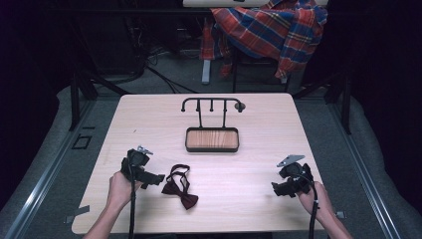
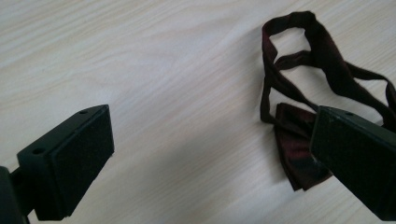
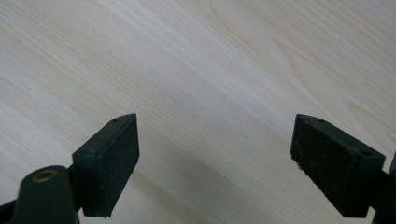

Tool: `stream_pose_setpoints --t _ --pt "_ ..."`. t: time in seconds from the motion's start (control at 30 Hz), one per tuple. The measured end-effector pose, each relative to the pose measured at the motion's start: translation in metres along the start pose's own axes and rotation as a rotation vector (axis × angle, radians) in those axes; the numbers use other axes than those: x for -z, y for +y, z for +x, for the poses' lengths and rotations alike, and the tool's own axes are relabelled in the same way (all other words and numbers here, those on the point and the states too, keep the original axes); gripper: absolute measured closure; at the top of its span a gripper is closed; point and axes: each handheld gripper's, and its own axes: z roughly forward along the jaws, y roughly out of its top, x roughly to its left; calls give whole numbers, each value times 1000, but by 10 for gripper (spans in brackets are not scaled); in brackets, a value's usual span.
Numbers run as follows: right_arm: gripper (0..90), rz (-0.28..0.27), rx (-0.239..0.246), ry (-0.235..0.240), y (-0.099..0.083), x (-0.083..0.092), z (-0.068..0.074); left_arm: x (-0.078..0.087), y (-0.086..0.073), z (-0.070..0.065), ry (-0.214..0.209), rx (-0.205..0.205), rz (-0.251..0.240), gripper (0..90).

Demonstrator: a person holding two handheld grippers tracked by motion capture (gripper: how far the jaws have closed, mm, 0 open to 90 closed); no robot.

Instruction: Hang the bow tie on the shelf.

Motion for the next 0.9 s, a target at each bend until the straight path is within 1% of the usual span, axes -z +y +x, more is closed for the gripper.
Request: stream_pose_setpoints --t 0.03,0.1,0.13,0.2,0.23,0.33,0.43,0.57,0.6,0.67,0.77,0.8,0.9 --pt "151 3 -4 -3 0 0 0 -1 3 -1 -5 3 -4 1" --pt "151 11 -6 -3 0 -1 0 -3 7 -4 -6 -7 -6 1" --pt "151 10 -6 -4 0 -1 0 -4 9 -6 -2 -20 -5 2" --pt "151 12 -4 -3 0 -1 -1 -6 11 -8 -5 -35 3 4" --pt "151 4 -14 1 0 -2 -1 -6 11 -8 -15 -36 2 4" --pt "151 12 -21 -5 0 -2 -2 -7 12 -6 -25 -31 -2 5" --pt "151 18 -18 5 0 -3 -1 -7 14 -3 -40 -26 -11 5" --pt "151 21 -10 11 1 -4 -1 -12 20 -1 -40 -20 -17 5" --pt "151 21 -12 12 0 -4 -1 -13 22 -1 -35 -27 -15 5" --pt "151 20 -19 16 0 -4 -1 -14 24 -3 -42 -38 -16 5" --pt "151 7 -29 20 -1 -4 0 -16 28 -9 -38 -78 -1 5" --pt "151 21 -18 16 0 -3 -1 -17 29 -11 -29 -91 5 5" --pt "151 18 -21 21 0 -4 0 -21 32 -17 -16 -124 28 5"
